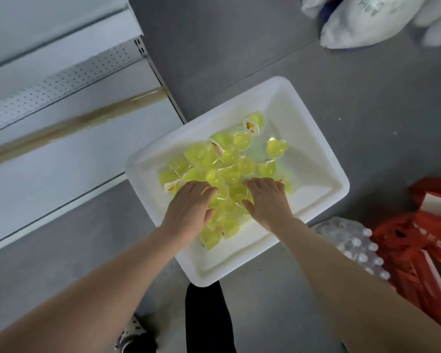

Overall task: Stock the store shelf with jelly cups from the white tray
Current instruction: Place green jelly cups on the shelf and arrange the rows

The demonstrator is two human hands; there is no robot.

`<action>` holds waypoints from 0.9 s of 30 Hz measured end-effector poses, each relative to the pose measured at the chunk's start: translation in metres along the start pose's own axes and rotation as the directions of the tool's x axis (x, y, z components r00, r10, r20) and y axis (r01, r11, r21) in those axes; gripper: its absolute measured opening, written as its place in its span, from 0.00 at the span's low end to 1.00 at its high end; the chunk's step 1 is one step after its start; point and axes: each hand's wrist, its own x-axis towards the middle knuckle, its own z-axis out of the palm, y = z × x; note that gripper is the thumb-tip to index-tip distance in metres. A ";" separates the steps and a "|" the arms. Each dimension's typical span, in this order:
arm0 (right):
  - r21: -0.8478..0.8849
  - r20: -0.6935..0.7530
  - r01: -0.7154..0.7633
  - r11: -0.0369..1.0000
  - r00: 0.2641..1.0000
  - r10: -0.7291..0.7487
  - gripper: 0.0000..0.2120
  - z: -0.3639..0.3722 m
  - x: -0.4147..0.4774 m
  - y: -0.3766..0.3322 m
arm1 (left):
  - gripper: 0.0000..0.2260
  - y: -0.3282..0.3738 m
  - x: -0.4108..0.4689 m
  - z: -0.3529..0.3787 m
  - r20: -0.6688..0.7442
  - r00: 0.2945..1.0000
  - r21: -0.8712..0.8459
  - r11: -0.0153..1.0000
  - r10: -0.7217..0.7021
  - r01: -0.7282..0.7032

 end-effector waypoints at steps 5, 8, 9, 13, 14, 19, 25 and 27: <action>-0.005 0.041 -0.016 1.000 0.999 0.016 0.26 0.017 0.013 0.008 | 0.23 -0.006 0.026 0.018 0.017 0.998 0.089 0.995 0.054 -0.056; 0.009 0.072 -0.006 1.000 0.997 0.005 0.28 0.022 0.015 0.011 | 0.22 -0.007 0.032 0.020 0.014 0.998 0.129 0.990 0.061 -0.062; 0.017 0.077 -0.003 1.000 0.997 0.002 0.28 0.022 0.016 0.012 | 0.22 -0.008 0.034 0.020 0.009 0.997 0.150 0.986 0.072 -0.073; 0.105 0.035 0.013 0.994 0.999 -0.017 0.26 0.017 0.015 0.016 | 0.20 -0.009 0.038 0.019 -0.018 0.987 0.235 0.960 0.162 -0.154; 0.131 0.006 0.025 0.991 1.000 -0.026 0.26 0.014 0.014 0.017 | 0.20 -0.010 0.040 0.020 -0.027 0.983 0.248 0.953 0.184 -0.172; 0.226 -0.183 0.085 0.970 0.982 -0.044 0.25 -0.001 0.006 0.018 | 0.17 -0.006 0.053 0.026 0.025 0.971 0.338 0.912 0.239 -0.233; 0.263 -0.216 0.034 0.964 0.976 0.025 0.27 -0.016 -0.008 0.022 | 0.20 -0.005 0.041 0.013 -0.016 0.984 0.256 0.953 0.175 -0.165; 0.252 -0.233 0.012 0.968 0.971 0.049 0.26 -0.026 -0.013 0.017 | 0.24 -0.006 0.029 0.002 -0.023 0.990 0.190 0.973 0.138 -0.131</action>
